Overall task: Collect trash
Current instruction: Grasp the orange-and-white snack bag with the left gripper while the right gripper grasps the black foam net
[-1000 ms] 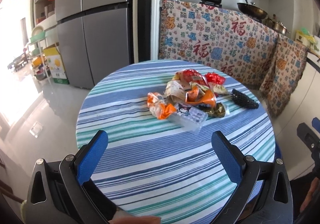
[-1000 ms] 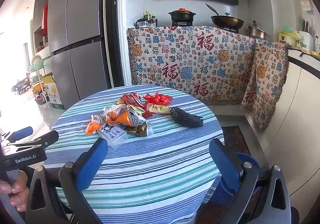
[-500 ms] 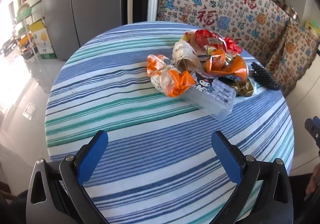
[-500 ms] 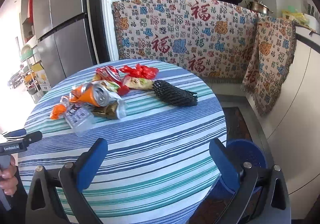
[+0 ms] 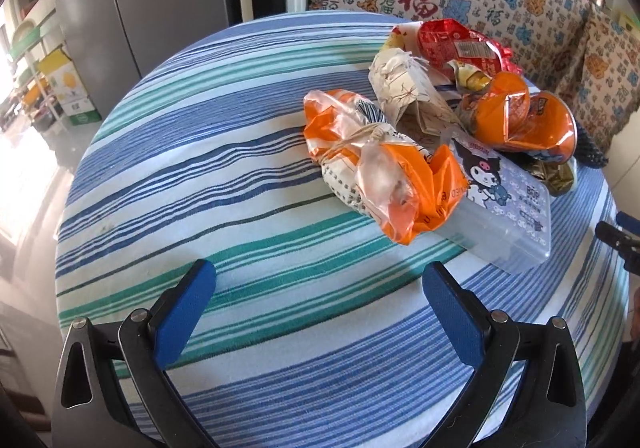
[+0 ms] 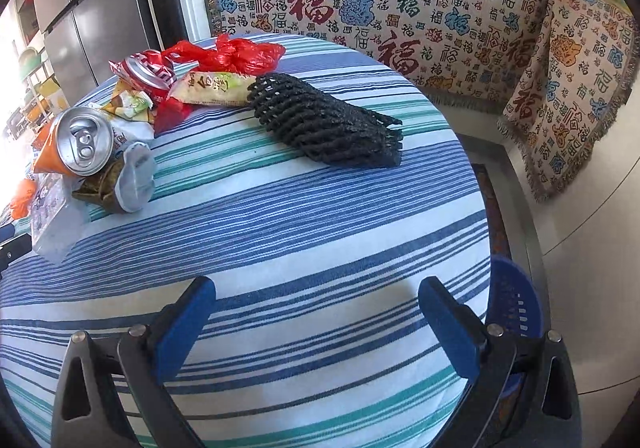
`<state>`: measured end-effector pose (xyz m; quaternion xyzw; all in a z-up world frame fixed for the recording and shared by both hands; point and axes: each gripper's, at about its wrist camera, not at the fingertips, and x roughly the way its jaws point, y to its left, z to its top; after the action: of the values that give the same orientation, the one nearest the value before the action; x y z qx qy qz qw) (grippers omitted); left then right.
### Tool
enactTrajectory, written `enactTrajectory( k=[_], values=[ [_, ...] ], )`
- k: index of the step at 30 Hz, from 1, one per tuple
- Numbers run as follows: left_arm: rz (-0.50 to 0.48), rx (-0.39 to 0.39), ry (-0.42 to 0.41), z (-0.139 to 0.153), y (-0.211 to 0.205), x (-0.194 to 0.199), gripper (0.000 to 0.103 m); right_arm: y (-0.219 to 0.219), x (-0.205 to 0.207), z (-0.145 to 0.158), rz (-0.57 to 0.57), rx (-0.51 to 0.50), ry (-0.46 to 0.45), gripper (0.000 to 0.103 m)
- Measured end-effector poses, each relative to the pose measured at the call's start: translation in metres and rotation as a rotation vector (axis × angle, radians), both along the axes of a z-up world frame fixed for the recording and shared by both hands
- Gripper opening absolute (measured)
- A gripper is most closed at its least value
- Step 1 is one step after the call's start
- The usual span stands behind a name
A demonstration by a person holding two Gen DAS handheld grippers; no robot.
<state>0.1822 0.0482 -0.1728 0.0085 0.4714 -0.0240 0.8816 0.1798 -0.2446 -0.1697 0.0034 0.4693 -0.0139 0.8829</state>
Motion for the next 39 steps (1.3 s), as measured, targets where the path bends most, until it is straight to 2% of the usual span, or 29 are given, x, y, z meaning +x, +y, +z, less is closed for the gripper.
enactTrajectory(
  k=[1, 8, 13, 17, 19, 23, 25, 28, 30, 34, 37, 39],
  values=[
    [-0.009, 0.020, -0.006, -0.002, -0.001, 0.002, 0.103, 0.000, 0.001, -0.002, 0.001, -0.003, 0.005, 0.103],
    [-0.007, 0.012, -0.029, 0.000, -0.003, 0.016, 0.103, 0.000, 0.004, -0.004, -0.015, 0.010, -0.035, 0.103],
    [0.103, -0.048, -0.044, 0.002, 0.027, 0.018, 0.103, 0.001, 0.005, -0.004, -0.022, 0.010, -0.045, 0.103],
    [0.139, -0.029, -0.033, 0.001, 0.048, 0.011, 0.103, 0.000, 0.004, -0.004, -0.023, 0.011, -0.046, 0.103],
    [0.107, -0.072, -0.031, 0.006, 0.052, 0.004, 0.103, 0.000, 0.003, -0.004, -0.024, 0.011, -0.047, 0.103],
    [-0.073, -0.181, -0.080, 0.033, 0.039, -0.014, 0.103, 0.000, 0.003, -0.004, -0.028, 0.012, -0.049, 0.103],
    [-0.174, -0.162, -0.101, 0.047, 0.020, -0.009, 0.103, 0.000, 0.003, -0.004, -0.032, 0.010, -0.049, 0.103],
    [-0.261, -0.049, -0.089, 0.050, -0.003, 0.013, 0.103, 0.000, 0.003, -0.004, -0.036, 0.009, -0.050, 0.103],
    [-0.257, -0.024, -0.060, 0.044, -0.001, 0.032, 0.103, 0.000, 0.003, -0.004, -0.036, 0.009, -0.050, 0.103],
    [-0.211, -0.113, 0.036, 0.022, 0.015, 0.066, 0.102, 0.001, 0.003, -0.004, -0.033, 0.010, -0.049, 0.103],
    [-0.238, -0.105, 0.050, 0.009, 0.009, 0.068, 0.100, -0.003, 0.002, -0.002, -0.011, 0.018, -0.030, 0.103],
    [-0.248, -0.082, 0.037, 0.004, 0.003, 0.064, 0.099, -0.010, 0.000, 0.008, 0.011, 0.026, -0.048, 0.103]
  ],
)
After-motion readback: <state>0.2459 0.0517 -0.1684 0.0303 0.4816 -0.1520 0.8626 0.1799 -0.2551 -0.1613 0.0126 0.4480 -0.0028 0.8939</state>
